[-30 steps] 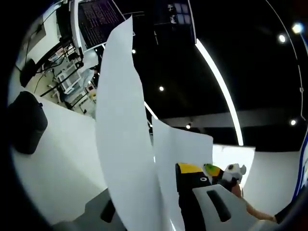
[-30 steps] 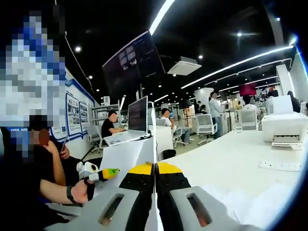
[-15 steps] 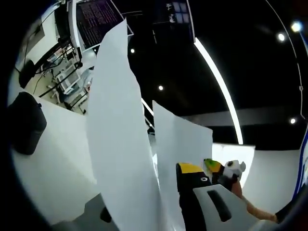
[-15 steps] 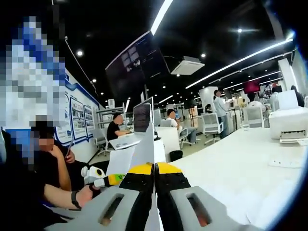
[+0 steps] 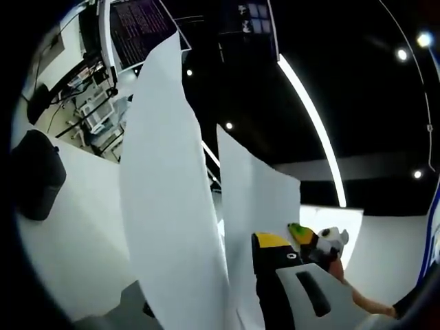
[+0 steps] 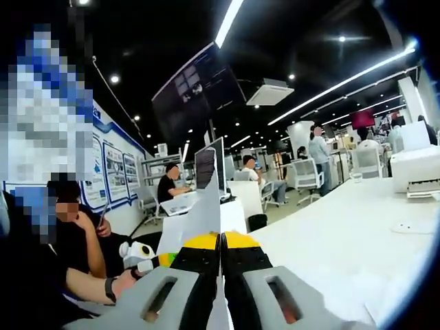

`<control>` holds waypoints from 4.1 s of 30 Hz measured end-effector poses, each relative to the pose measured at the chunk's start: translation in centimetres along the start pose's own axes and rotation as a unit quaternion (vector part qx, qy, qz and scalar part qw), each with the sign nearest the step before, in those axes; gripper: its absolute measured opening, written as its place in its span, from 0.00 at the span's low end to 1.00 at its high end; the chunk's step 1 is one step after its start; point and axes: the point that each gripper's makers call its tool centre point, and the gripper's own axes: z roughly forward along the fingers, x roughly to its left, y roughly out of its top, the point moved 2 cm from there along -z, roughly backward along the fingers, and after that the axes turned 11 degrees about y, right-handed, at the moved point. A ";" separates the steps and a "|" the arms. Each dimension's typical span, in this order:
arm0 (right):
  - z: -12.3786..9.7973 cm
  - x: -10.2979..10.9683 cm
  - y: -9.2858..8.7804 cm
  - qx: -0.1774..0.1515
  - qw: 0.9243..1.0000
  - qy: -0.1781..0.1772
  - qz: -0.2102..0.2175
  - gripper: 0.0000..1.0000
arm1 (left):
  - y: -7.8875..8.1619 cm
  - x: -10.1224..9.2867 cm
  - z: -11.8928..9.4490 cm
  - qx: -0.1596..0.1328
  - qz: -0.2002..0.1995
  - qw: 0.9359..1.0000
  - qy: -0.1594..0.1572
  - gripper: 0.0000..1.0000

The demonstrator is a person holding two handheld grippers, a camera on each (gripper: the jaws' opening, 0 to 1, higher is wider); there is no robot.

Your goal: Organize the stack of printing papers by aligning and flattening the scattered papers on the table

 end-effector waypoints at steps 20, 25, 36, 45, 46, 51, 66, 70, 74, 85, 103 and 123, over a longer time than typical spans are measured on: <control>2.3 -1.0 0.1 -0.004 1.000 0.019 0.018 0.00 | -0.1 -0.1 0.0 0.001 0.000 1.000 -0.001 0.23; 3.1 -1.0 0.0 0.002 1.000 0.024 0.020 0.00 | -0.1 -0.1 0.1 0.004 0.000 1.000 0.000 0.24; 4.5 -1.7 -0.5 0.016 0.999 0.032 0.019 0.00 | -0.1 -0.1 0.1 0.006 0.002 1.000 -0.002 0.25; 5.7 -0.6 -1.5 0.023 0.999 0.040 0.022 0.00 | -0.2 -0.2 0.1 0.006 0.000 1.000 -0.004 0.25; 5.8 -0.7 -1.5 0.024 0.999 0.041 0.022 0.00 | -0.2 -0.2 0.1 0.005 0.001 1.000 -0.004 0.25; 6.2 -0.2 -1.9 0.026 0.998 0.043 0.024 0.00 | -0.2 -0.2 0.1 0.006 0.001 1.000 -0.005 0.25; 6.4 0.6 -2.5 0.032 0.998 0.045 0.028 0.00 | -0.3 -0.2 0.2 0.007 -0.001 1.000 -0.005 0.23; 6.6 1.0 -2.7 0.033 0.998 0.048 0.029 0.00 | -0.4 -0.3 0.3 0.008 0.002 1.000 -0.005 0.24; 6.6 1.0 -2.6 0.033 0.998 0.048 0.029 0.00 | -0.4 -0.2 0.2 0.008 0.001 1.000 -0.005 0.23; 6.7 0.5 -2.6 0.033 0.998 0.047 0.031 0.00 | -0.4 -0.2 0.3 0.004 0.019 1.000 -0.003 0.13; 6.9 -0.2 -2.8 0.043 0.999 0.027 0.004 0.04 | -0.3 0.0 0.2 0.000 0.028 1.000 0.002 0.06; 5.8 -1.0 -2.6 0.030 0.999 0.000 -0.015 0.24 | -0.4 -0.1 0.2 0.002 0.028 1.000 0.000 0.06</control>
